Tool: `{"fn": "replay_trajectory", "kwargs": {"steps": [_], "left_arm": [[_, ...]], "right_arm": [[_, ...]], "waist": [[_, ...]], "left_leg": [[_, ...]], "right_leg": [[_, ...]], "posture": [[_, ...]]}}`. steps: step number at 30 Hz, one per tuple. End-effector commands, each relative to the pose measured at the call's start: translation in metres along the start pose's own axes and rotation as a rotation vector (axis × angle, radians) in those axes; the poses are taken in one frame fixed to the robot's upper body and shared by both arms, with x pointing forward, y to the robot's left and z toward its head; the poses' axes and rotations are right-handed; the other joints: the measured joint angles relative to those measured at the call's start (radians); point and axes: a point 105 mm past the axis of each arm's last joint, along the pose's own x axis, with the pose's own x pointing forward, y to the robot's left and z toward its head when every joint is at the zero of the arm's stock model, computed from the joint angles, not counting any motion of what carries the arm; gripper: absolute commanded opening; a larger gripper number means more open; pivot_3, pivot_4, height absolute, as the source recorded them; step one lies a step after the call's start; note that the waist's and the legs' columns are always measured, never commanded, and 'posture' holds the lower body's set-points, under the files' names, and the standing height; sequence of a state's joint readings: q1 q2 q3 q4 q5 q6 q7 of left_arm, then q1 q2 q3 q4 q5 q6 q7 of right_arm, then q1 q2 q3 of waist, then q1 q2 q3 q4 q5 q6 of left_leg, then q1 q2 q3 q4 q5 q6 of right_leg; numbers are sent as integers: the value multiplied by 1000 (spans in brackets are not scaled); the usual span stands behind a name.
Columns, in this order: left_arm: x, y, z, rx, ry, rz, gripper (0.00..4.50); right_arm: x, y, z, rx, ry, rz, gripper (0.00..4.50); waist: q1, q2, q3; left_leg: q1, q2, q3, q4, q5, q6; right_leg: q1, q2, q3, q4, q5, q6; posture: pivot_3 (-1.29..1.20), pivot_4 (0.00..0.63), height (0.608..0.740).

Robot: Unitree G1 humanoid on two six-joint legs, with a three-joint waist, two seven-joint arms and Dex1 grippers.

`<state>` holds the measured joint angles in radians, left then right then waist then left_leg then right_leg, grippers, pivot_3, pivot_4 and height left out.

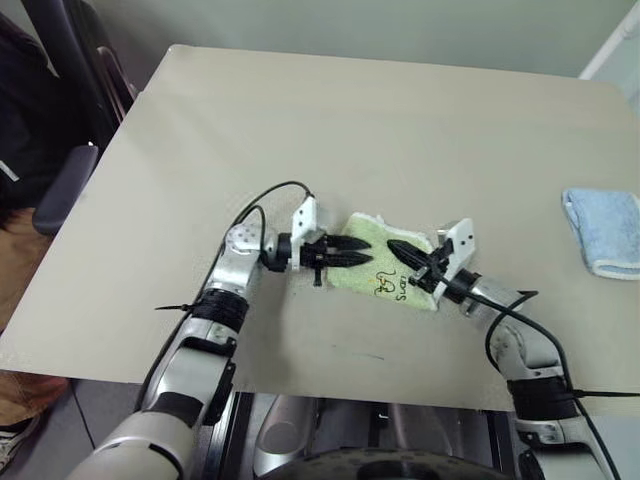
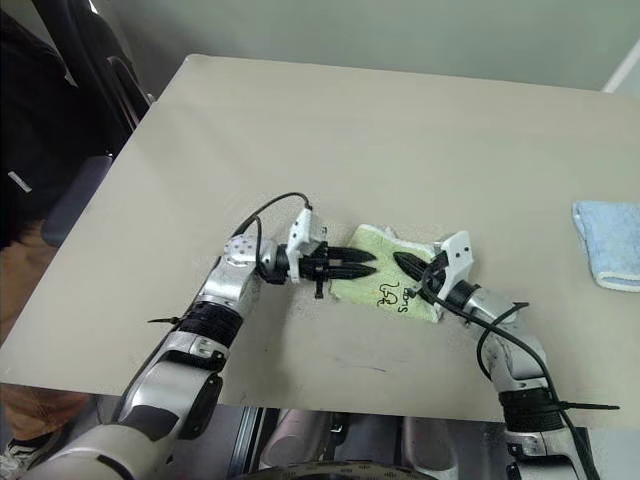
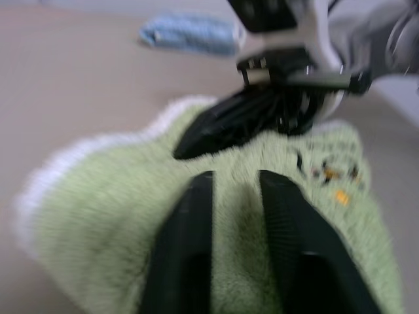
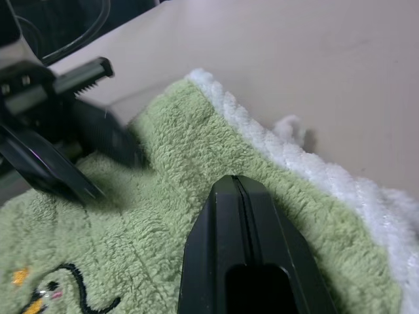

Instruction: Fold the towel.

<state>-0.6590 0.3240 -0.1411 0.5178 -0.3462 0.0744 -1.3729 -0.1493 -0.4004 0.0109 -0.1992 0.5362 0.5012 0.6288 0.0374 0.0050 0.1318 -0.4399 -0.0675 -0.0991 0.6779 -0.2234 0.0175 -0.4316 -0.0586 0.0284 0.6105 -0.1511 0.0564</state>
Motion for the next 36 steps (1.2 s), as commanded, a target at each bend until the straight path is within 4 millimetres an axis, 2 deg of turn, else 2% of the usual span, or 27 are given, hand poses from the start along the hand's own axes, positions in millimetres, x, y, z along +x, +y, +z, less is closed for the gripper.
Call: {"fn": "replay_trajectory", "kwargs": {"steps": [1,3,6,7,13,18,23,26,31,36], "left_arm": [[-16,2,37,-17,-45,-13,2631],[-28,2,44,-46,-32,2,3395],[-42,4,50,-109,-16,27,4368],[-46,3,50,-130,0,29,4500],[-57,5,37,-261,85,79,4500],[-57,-6,29,-466,135,45,4500],[-60,0,7,-707,243,162,4500],[-64,0,1,-849,241,175,4500],[-56,0,-18,-1001,297,201,4500],[-42,-3,-16,-1148,260,158,4500]], "right_arm": [[-13,25,38,-9,-64,145,0],[-22,35,50,-10,-69,196,0],[-31,44,59,-21,-54,245,545],[-32,45,61,-28,-53,249,831],[-40,47,62,-43,-5,268,2833],[-43,43,61,-53,6,246,4480],[-41,33,59,-75,2,162,4480],[-43,30,56,-82,7,129,4480],[-47,28,48,-75,38,109,4480],[-54,29,43,-86,49,93,4480]], "waist": [[-1,0,0],[-1,0,0],[-2,0,0],[-2,0,0],[-2,0,0],[-4,0,0],[-3,0,0],[-4,0,0],[1,0,0],[11,0,0]], "left_leg": [[0,0,0,0,0,0],[1,0,0,-2,1,-1],[1,1,0,-2,1,-2],[1,1,0,-3,1,-2],[0,1,0,-3,1,-1],[0,1,0,-4,1,-2],[0,1,0,-5,2,-2],[0,1,0,-5,2,-2],[0,1,0,-6,2,-3],[0,1,0,-6,3,-2]], "right_leg": [[0,0,0,0,0,0],[0,1,0,0,0,-1],[0,1,0,0,-1,-2],[0,1,0,0,-1,-2],[0,1,0,-1,-2,-2],[-2,1,1,-1,-2,-2],[-2,1,0,-1,-3,-3],[-2,1,1,-1,-3,-3],[-2,1,0,-1,-3,-2],[0,0,1,-1,-4,-1]], "posture": [[0,150,733],[0,150,733],[0,150,733],[0,150,733],[0,150,733],[0,150,733],[0,150,733],[0,150,733],[0,150,733],[0,150,733]]}}
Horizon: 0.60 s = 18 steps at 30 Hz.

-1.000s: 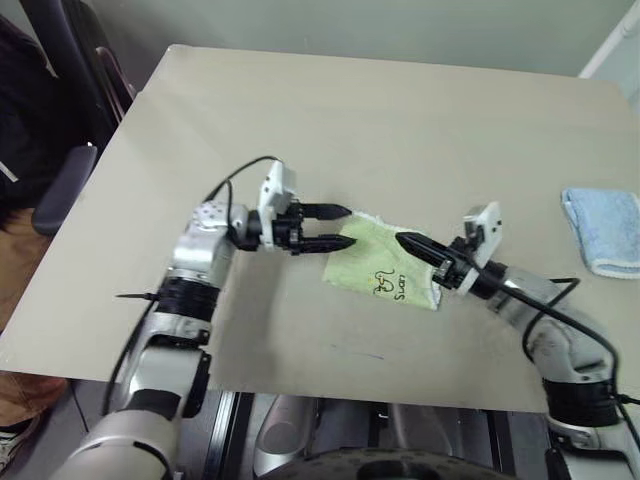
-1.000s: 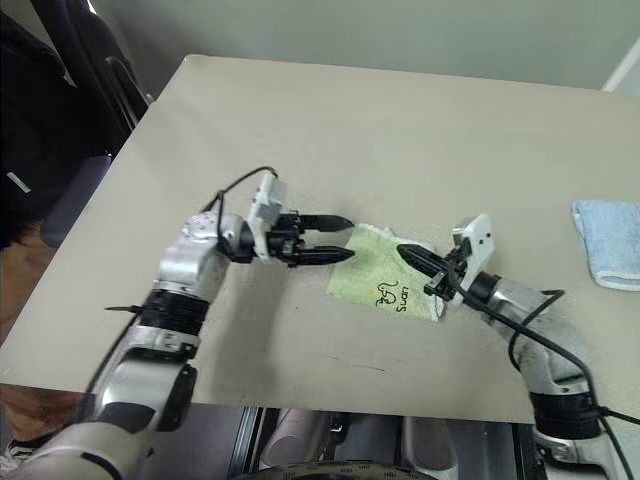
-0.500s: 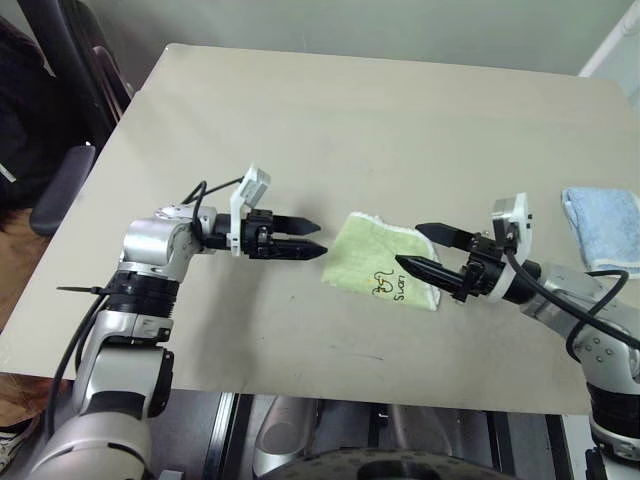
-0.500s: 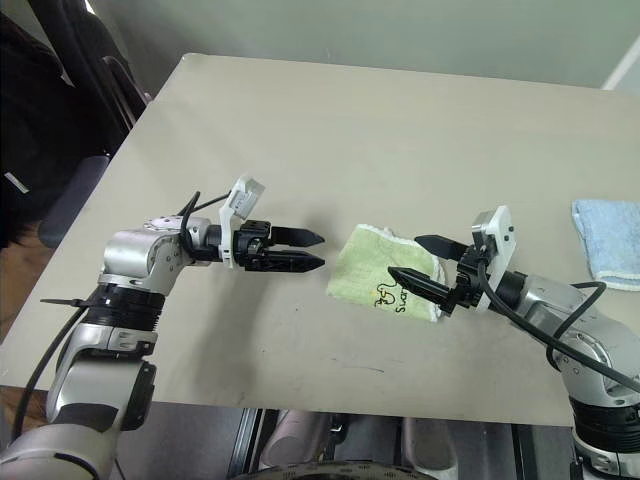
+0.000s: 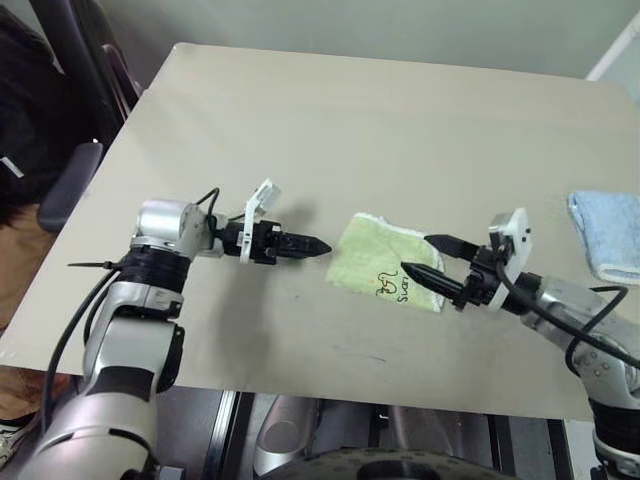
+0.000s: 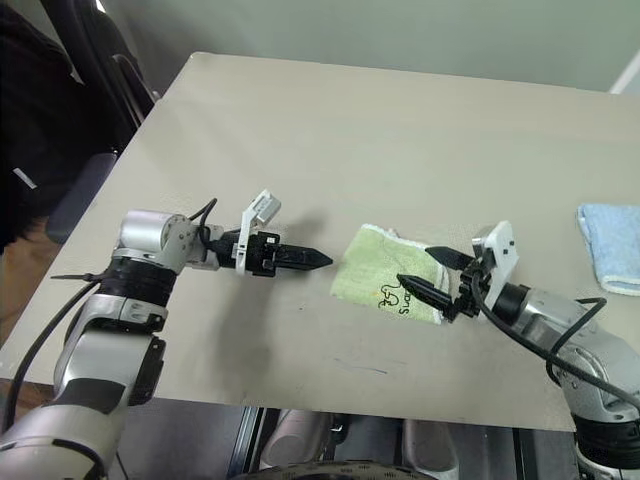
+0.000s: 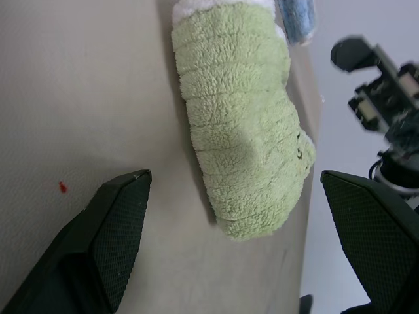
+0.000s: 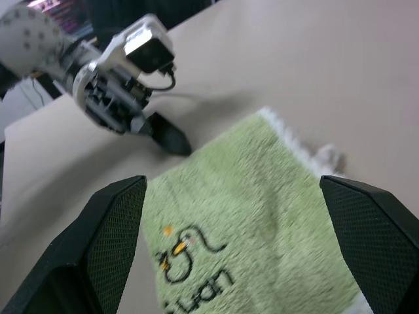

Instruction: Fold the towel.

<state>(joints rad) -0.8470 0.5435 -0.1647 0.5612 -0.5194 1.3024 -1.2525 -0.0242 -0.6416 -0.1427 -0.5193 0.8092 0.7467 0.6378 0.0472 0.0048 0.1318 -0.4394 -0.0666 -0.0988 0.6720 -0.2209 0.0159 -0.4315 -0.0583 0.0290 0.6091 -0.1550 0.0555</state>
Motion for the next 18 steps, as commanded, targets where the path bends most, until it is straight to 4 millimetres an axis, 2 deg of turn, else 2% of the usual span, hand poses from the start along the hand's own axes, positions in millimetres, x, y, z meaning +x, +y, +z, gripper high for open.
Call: {"fn": "replay_trajectory", "kwargs": {"steps": [1,7,18], "left_arm": [[15,-1,-9,-111,46,-28,4500],[34,-3,-22,-179,131,-33,4500],[55,-17,-23,-223,173,-93,4500]], "right_arm": [[-5,3,12,-73,-37,-10,4480],[0,3,6,-110,-7,-26,4480],[-1,3,3,-139,13,-34,4480]], "waist": [[1,0,0],[4,0,0],[18,0,0]], "left_leg": [[0,0,0,0,0,0],[2,-1,0,0,0,1],[3,-5,-1,0,5,15]], "right_leg": [[0,0,0,0,0,0],[2,0,1,0,-2,3],[7,-3,3,-1,-6,10]], "posture": [[0,150,733],[0,150,733],[0,150,733]]}}
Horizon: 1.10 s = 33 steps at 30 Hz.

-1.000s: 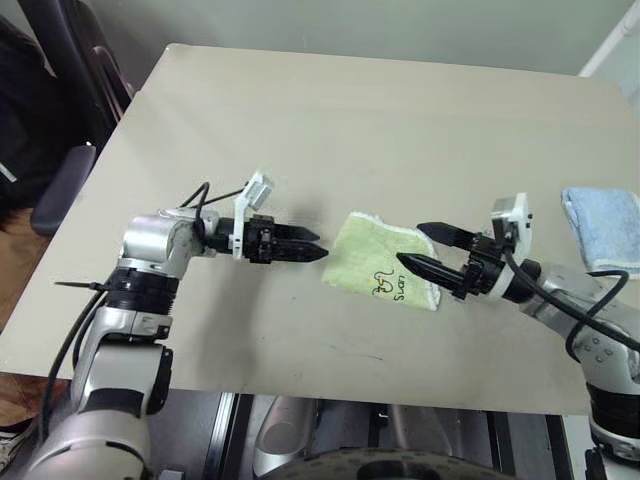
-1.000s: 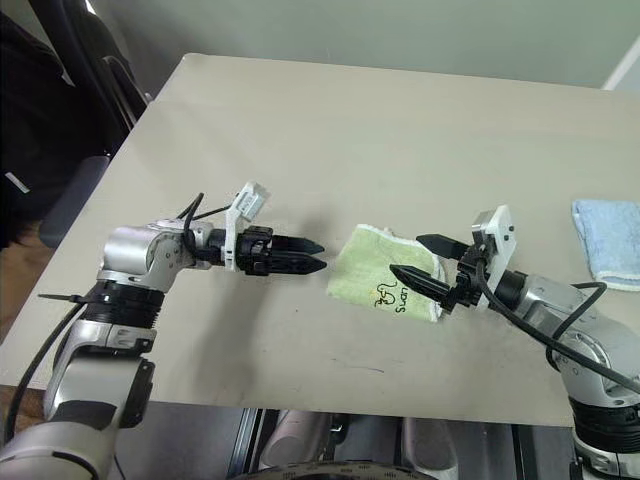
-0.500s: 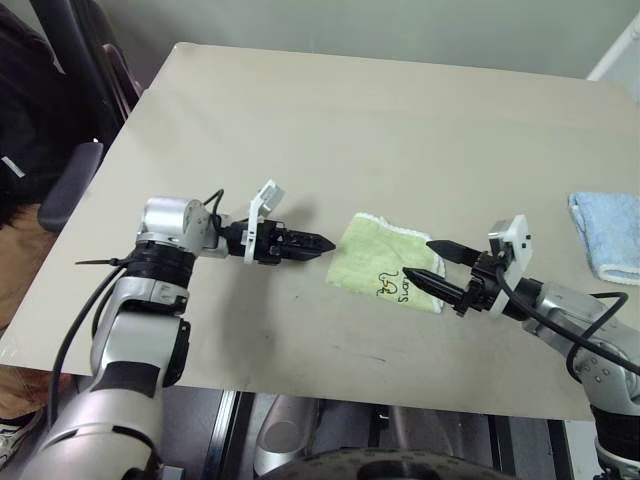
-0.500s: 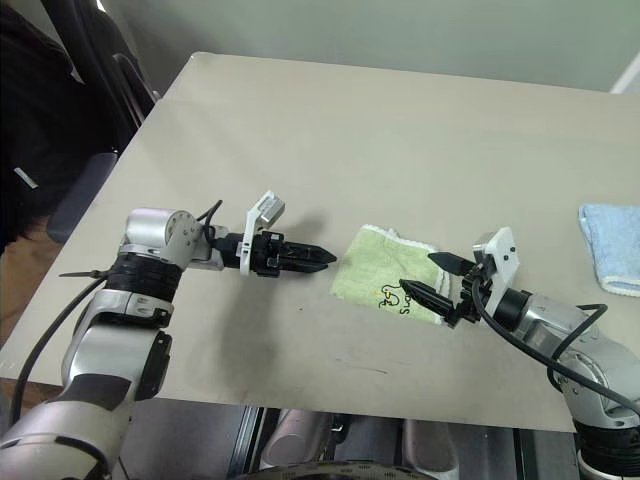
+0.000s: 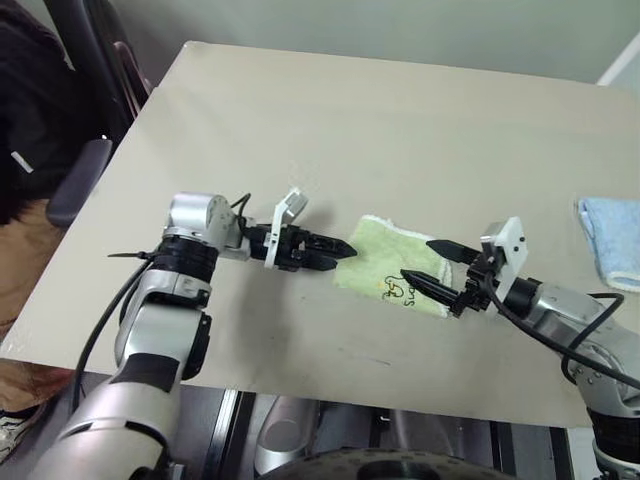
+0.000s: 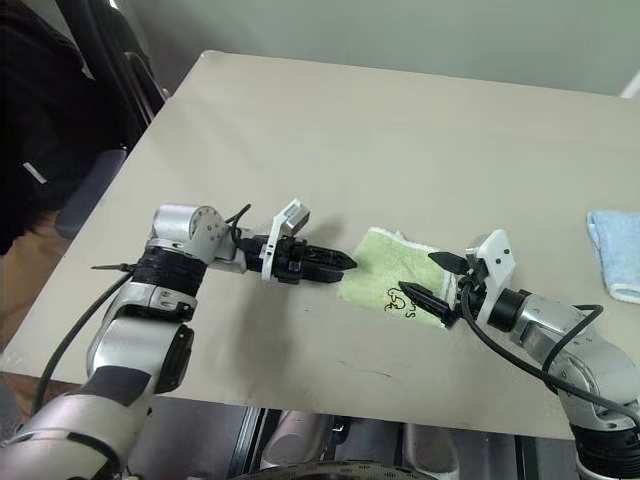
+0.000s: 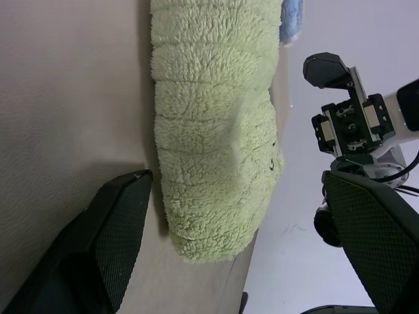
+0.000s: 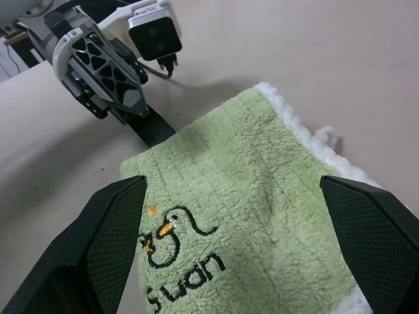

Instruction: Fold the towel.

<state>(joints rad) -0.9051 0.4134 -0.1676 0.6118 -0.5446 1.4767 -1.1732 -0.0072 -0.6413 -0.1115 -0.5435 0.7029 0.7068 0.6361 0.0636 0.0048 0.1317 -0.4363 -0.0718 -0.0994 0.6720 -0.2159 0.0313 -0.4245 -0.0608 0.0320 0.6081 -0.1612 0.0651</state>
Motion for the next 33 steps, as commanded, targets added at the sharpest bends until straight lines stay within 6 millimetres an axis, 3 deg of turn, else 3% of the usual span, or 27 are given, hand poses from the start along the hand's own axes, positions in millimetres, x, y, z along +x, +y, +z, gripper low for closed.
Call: {"fn": "replay_trajectory", "kwargs": {"steps": [1,19,33], "left_arm": [[20,0,-14,-71,74,-35,4500],[53,-16,-20,-105,111,-128,4500],[58,-16,-13,-67,72,-124,4500]], "right_arm": [[-2,3,7,-57,-19,2,4480],[4,3,-3,-108,36,9,4480],[3,-2,-6,-129,57,-13,4480]], "waist": [[2,0,0],[10,0,0],[11,0,0]], "left_leg": [[0,0,0,0,0,0],[1,-6,1,0,-1,2],[1,-10,2,0,-1,3]], "right_leg": [[0,0,0,0,0,0],[3,-9,-1,0,-1,6],[3,-14,-2,0,-1,9]], "posture": [[0,150,733],[0,150,733],[0,150,733]]}}
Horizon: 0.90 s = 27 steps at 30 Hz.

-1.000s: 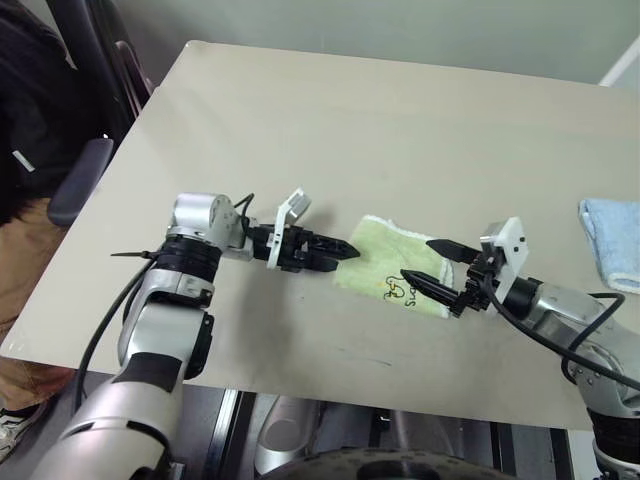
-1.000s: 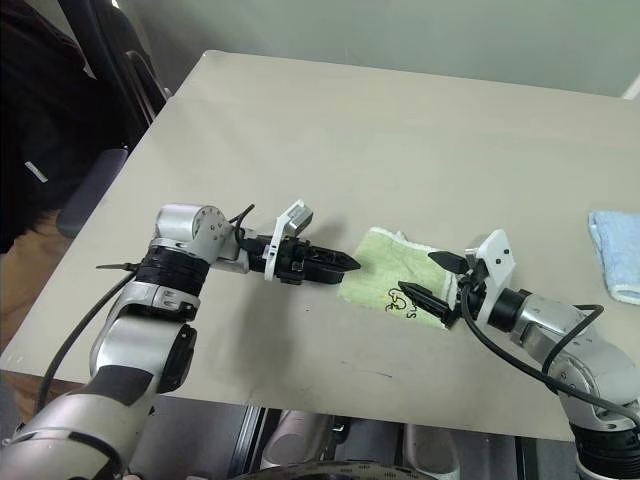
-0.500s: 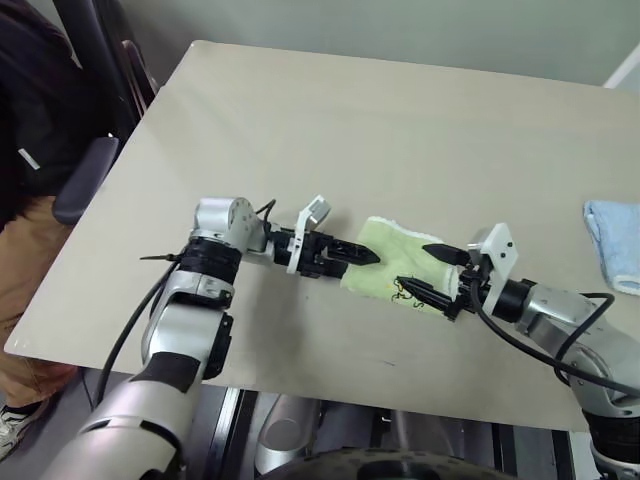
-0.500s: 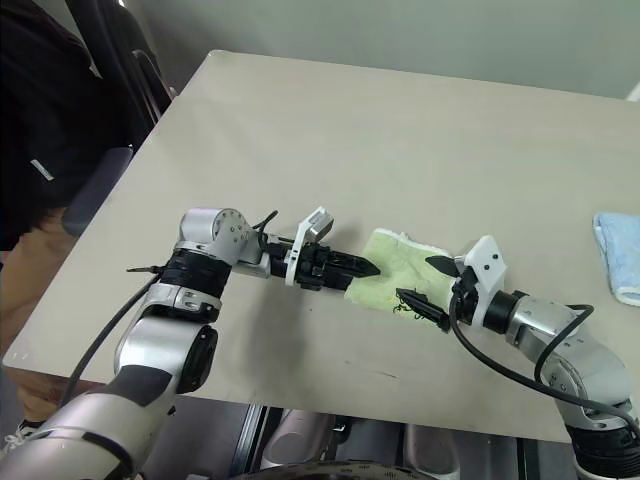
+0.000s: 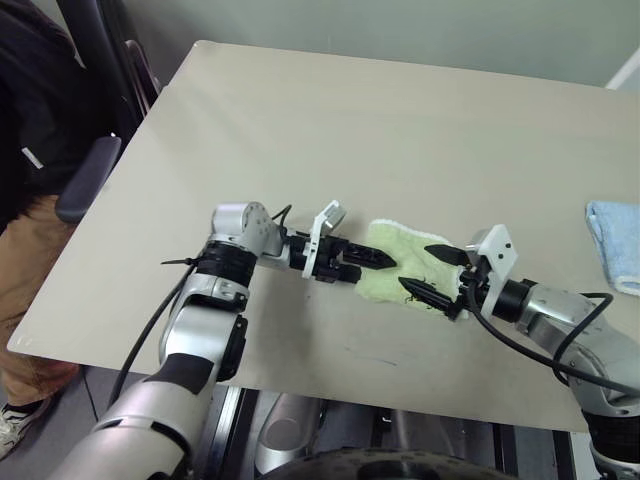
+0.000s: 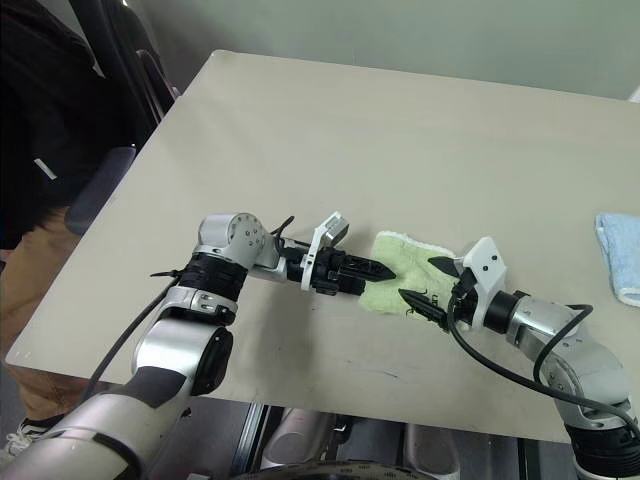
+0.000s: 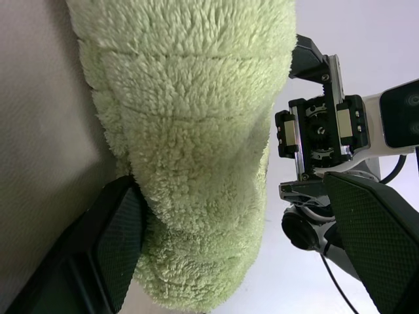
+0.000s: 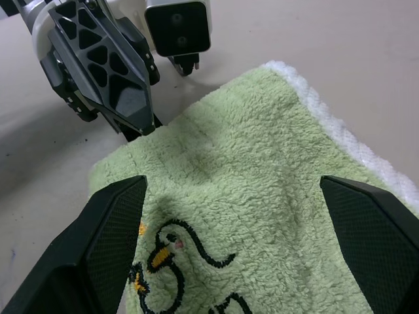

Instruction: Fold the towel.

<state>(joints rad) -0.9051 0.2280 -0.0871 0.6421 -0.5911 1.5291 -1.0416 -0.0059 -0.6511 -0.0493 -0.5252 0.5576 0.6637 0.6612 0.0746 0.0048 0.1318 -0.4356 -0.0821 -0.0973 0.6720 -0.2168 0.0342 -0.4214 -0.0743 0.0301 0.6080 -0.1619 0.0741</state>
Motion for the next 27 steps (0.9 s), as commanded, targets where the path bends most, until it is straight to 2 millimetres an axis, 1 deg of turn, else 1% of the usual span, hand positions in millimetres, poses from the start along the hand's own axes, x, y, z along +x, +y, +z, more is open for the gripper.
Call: {"fn": "replay_trajectory", "kwargs": {"steps": [1,2,3,4,8,10,11,15,16,18,23,27], "left_arm": [[9,2,-5,-2,22,-13,4500],[10,3,-6,3,19,-9,4500],[11,4,-6,8,17,-5,4144],[12,4,-6,13,15,-11,3944],[15,4,-6,26,15,-14,2496],[15,4,-6,29,15,-16,1879],[15,4,-7,31,15,-17,1433],[15,5,-5,45,-1,-16,159],[14,5,-5,51,-7,-16,30],[9,1,1,26,-47,-45,30],[-4,-5,12,33,-118,-74,30],[-25,-20,29,39,-208,-97,30]], "right_arm": [[-2,1,8,-40,-21,7,4480],[-2,1,8,-40,-22,7,4480],[-3,1,8,-40,-22,7,4500],[-3,2,8,-41,-23,6,4500],[-4,2,9,-43,-24,5,4500],[-4,3,10,-44,-25,5,4500],[-4,2,10,-46,-25,4,4500],[-5,2,11,-50,-26,3,4500],[-5,2,11,-51,-26,3,4500],[-5,2,12,-50,-31,1,4500],[-7,3,13,-41,-43,-1,4500],[-9,4,24,-25,-87,11,4500]], "waist": [[0,0,0],[0,0,0],[0,0,0],[0,0,0],[0,0,0],[0,0,0],[0,0,0],[0,0,0],[0,0,0],[0,0,0],[-3,0,0],[-13,-1,1]], "left_leg": [[0,0,0,0,0,0],[0,0,0,0,0,0],[0,0,0,0,0,0],[0,0,0,0,0,0],[0,0,0,0,0,0],[0,0,0,0,0,0],[0,0,0,0,0,0],[1,0,0,0,0,0],[1,-1,0,0,0,-1],[2,-2,-1,0,-1,-1],[1,-2,-1,0,-1,-2],[1,-2,-1,-2,1,-2]], "right_leg": [[0,0,0,0,0,0],[0,0,0,0,0,0],[0,0,0,0,0,0],[0,0,0,0,0,0],[0,0,0,0,0,1],[0,0,0,0,0,1],[0,0,0,0,0,1],[1,0,0,0,0,1],[2,0,0,0,0,1],[3,-1,0,0,0,1],[2,-1,0,0,0,2],[0,-1,1,0,-1,2]], "posture": [[0,150,733],[0,150,733],[0,150,733],[0,150,733],[0,150,733],[0,150,733],[0,150,733],[0,150,733],[0,150,733],[0,150,733],[0,150,733],[0,150,733]]}}
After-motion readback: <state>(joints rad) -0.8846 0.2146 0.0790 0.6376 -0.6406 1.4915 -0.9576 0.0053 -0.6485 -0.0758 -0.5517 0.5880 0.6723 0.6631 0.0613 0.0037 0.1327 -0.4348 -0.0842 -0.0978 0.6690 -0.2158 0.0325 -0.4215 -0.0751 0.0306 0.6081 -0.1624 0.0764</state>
